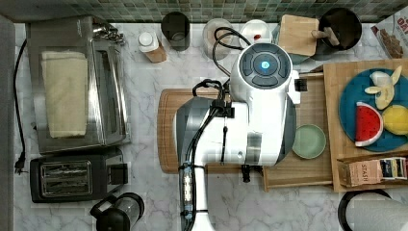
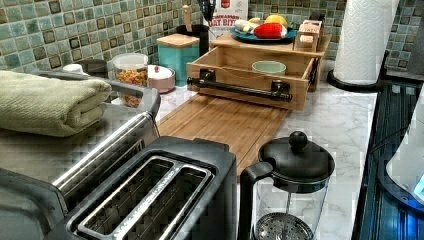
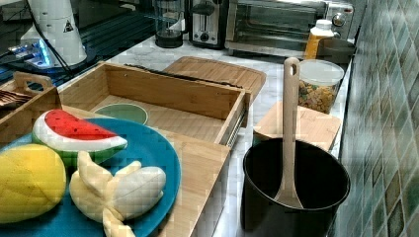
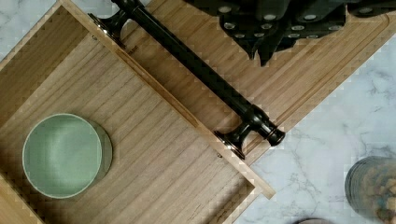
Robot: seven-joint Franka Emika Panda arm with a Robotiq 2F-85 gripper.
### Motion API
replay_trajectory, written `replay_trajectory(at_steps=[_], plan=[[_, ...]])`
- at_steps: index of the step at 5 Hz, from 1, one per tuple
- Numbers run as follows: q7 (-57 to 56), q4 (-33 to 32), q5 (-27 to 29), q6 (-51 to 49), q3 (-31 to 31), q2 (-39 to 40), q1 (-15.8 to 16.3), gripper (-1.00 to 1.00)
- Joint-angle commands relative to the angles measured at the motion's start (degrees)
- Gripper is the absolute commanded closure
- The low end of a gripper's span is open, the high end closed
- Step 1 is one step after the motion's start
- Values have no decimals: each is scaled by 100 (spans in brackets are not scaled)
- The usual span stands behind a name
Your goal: Close the drawer.
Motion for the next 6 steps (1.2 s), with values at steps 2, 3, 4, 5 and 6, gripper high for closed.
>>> replay_trajectory(at_steps=[2,3,4,5,6], plan=[[-211,-759,21,744,51,-385,44,100],[-738,-1399,165,1420,457,-711,-108,100],[-1121,-1604,562,1584,339,-825,267,100],[-1854,-1915,1010,1848,395,-987,448,100],[-2644,-2122,1180,1942,388,-1040,582,100]])
